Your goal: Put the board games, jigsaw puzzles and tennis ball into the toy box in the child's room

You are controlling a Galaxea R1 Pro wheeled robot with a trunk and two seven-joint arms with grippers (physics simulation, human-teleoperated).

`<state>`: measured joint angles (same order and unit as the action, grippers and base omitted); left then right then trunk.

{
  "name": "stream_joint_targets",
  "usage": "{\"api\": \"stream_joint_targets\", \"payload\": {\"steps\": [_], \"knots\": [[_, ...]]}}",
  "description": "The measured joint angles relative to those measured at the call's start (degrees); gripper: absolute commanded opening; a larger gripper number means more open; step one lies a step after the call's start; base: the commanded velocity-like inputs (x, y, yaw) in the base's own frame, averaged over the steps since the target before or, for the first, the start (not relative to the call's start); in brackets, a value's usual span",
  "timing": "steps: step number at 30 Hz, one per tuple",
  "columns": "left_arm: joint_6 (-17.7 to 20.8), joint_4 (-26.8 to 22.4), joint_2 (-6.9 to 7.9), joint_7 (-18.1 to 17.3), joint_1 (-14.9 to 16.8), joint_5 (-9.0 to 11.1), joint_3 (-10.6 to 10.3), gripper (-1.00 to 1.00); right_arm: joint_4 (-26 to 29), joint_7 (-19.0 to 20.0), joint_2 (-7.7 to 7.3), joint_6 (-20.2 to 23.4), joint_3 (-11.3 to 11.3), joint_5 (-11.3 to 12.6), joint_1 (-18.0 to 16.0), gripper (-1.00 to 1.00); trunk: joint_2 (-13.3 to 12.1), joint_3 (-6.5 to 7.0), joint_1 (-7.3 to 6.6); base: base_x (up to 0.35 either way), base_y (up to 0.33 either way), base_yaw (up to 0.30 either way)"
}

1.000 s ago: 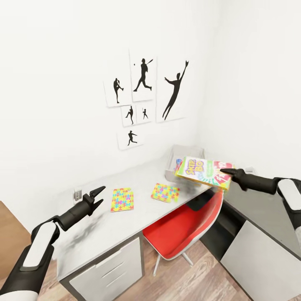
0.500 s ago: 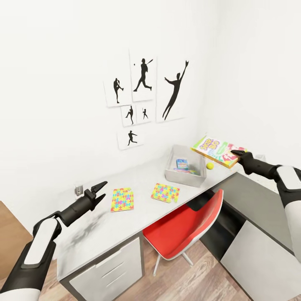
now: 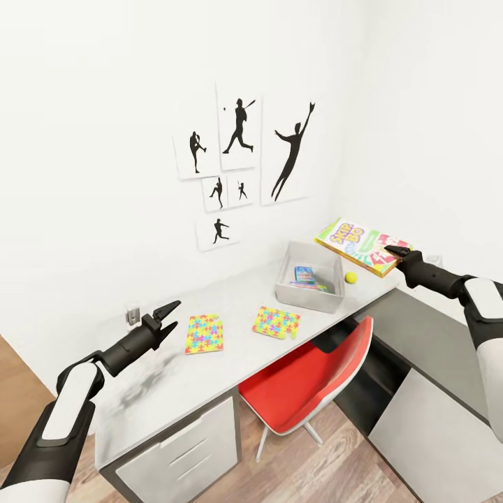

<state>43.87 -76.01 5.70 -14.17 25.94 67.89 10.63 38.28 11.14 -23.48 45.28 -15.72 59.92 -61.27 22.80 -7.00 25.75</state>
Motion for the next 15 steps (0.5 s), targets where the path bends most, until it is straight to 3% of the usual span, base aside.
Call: {"api": "stream_joint_targets", "payload": {"steps": [7,15], "knots": [[-0.04,-0.05,-0.23,0.01,0.32,-0.02,0.03,1.0,0.01,0.31,0.18,1.59,-0.11,0.15,0.57,-1.0,0.0,0.24,0.0,0.0,0.0,-0.04],[-0.01,-0.04,-0.16,-0.08,0.44,0.04,0.2,1.0,-0.53,-0.45,1.92,1.17,-0.13,0.04,0.68,-1.0,-0.01,0.29,0.0,0.0,0.004,-0.007]]}}
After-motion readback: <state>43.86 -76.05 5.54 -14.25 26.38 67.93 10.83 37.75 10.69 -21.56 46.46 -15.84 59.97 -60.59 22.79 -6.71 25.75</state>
